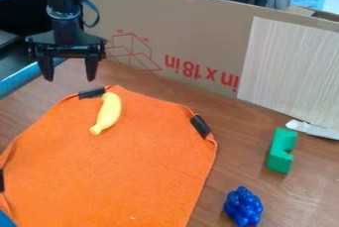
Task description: Fold the cloth from bottom right to top left
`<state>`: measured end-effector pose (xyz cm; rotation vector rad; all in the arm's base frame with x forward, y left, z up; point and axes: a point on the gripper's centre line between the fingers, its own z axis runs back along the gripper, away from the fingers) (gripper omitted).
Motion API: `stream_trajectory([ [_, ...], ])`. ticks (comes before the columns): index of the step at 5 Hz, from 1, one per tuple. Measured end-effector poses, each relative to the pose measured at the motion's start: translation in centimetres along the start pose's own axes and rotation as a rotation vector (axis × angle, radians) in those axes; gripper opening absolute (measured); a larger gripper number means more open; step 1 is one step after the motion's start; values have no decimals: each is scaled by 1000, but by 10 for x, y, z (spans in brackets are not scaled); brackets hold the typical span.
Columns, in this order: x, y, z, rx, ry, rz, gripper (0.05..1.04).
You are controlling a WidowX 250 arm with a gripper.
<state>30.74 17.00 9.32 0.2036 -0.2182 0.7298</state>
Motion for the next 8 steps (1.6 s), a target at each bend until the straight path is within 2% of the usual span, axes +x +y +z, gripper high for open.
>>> stream_trajectory([
  [1,-7,-1,-11,9,36,-9,1000],
  [2,-34,-12,-16,-9,65,-86,1000],
  [3,-53,-22,0,-58,38,-160,1000],
  [5,-106,-41,34,-205,15,-378,1000],
  [6,-143,-53,38,-233,16,-506,1000],
  [7,-166,-59,33,-306,70,-624,1000],
  [8,-180,-64,25,-275,41,-695,1000],
])
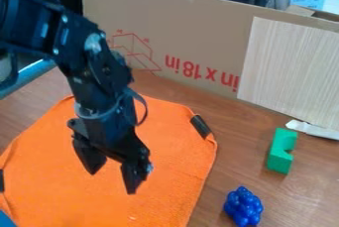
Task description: Fold the cloth from bottom right to top left
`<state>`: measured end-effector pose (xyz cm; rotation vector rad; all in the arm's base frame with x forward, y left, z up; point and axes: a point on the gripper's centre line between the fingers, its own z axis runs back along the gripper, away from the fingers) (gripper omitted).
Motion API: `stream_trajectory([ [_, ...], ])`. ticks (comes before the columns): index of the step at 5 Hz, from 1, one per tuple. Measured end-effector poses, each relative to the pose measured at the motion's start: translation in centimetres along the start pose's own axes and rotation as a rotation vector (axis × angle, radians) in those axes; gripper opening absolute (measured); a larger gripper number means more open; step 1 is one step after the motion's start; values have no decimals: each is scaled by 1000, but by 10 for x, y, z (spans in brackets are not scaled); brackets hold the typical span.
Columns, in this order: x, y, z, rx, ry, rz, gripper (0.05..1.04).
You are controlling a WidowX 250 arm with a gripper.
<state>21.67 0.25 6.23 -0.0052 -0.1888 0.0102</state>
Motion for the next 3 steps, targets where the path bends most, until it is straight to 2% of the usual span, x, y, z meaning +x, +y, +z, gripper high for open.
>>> stream_trajectory([
  [2,-21,-11,-25,20,20,-86,1000],
  [3,-31,-13,-31,34,18,-118,1000],
])
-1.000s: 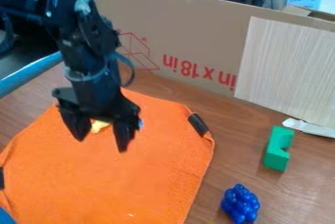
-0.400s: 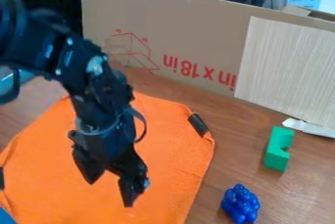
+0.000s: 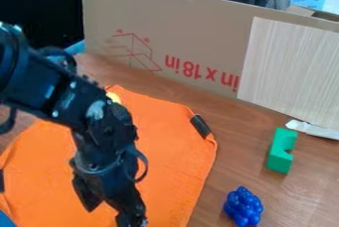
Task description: Fold the cloth from bottom right to top left
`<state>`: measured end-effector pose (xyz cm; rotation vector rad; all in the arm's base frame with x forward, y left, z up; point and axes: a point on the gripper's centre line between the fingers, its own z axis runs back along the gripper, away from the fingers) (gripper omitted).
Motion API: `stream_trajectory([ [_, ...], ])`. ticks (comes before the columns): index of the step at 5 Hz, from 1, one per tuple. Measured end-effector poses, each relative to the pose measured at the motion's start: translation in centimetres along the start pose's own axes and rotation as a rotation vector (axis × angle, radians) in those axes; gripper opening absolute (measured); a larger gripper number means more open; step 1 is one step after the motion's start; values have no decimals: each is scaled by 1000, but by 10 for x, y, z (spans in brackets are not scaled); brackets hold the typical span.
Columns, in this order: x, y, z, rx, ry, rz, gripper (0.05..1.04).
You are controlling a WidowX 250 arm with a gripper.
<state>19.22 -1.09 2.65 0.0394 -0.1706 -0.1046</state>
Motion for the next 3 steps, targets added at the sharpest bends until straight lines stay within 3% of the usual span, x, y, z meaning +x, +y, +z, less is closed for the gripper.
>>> stream_trajectory([
  [2,-8,-4,-10,21,-21,-16,1000],
  [3,-9,-9,-21,23,-1,-24,1000],
])
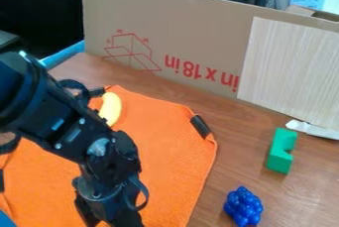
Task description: Fold the cloth from bottom right to top left
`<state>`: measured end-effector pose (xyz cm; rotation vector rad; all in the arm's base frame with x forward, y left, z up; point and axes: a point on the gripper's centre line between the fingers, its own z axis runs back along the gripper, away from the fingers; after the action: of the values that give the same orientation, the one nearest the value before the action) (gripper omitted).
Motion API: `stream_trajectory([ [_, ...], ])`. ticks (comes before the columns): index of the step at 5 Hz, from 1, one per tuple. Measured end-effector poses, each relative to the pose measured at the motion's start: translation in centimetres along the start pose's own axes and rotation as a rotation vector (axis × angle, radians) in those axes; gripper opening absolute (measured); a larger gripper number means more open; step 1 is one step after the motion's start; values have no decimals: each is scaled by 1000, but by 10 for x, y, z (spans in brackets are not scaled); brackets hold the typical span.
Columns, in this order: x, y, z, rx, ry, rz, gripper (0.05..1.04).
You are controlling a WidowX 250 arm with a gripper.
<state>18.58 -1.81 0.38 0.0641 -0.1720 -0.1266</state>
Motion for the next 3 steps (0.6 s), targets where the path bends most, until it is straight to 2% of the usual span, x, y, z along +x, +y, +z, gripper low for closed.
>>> stream_trajectory([
  [1,4,-3,-5,15,-10,4,966],
  [2,9,-1,-12,24,-40,105,699],
  [3,13,0,-14,29,-41,125,409],
])
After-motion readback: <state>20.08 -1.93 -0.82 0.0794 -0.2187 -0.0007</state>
